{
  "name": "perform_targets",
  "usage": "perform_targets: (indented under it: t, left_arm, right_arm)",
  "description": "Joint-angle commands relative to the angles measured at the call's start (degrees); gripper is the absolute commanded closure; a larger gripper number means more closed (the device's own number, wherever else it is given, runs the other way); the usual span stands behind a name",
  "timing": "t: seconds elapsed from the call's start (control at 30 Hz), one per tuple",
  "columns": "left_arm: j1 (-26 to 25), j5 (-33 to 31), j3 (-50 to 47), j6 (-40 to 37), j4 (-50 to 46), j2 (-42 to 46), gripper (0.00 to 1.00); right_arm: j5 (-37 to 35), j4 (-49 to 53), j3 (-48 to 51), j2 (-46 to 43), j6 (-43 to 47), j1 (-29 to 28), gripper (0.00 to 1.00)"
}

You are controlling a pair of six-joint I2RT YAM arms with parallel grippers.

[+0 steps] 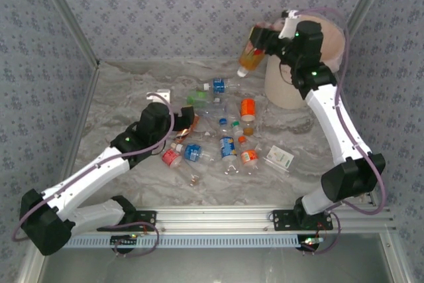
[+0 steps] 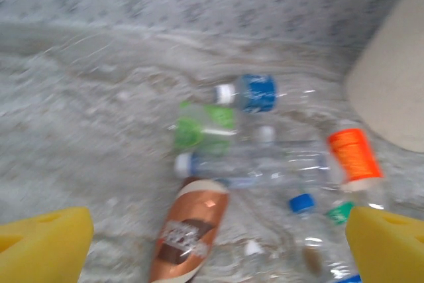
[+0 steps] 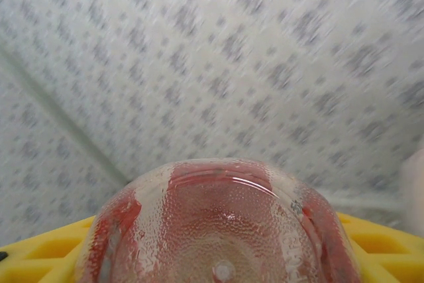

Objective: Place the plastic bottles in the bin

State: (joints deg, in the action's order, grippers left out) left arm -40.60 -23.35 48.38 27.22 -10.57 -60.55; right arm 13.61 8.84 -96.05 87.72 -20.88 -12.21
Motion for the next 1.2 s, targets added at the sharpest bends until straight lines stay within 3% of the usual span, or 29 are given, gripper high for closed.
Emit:
perform_targets:
  t: [0.0,0.33,0.53,0.67,1.0,1.17]
  left_arm:
    - [1.4,-4.7,-2.7,6.4,-1.9,2.7,0.02]
    - [2.7,-6.0,-2.4,8.3,-4.1,2.2,0.02]
    - [2.7,-5.6,-2.0,8.8,-4.3,1.1,0.02]
    - [2.8,-5.9,-2.3,9.0,-4.2,0.9,0.02]
    - [3.2,-7.1,-3.0,10.3,-5.6,0.9,0.02]
    - [3.8,-7.2,-3.7,11.8,-5.8,0.7,0.02]
  right_arm:
    - [-6.4,1.3,-5.4,1.7,4.3,3.2,0.51]
    - [-16.3,0.5,-12.6,8.3,10.2,11.0,0.5]
    - [-16.2,4.4,-16.0,13.3,10.4,14.9,0.49]
    - [-16.2,8.9,-16.4,16.0,12.8,15.2,0.48]
    - [-26.3,25.3,-23.4,23.8,20.0,13.7,0.44]
    - [-25.2,30.8,-25.2,26.7,20.8,12.1,0.41]
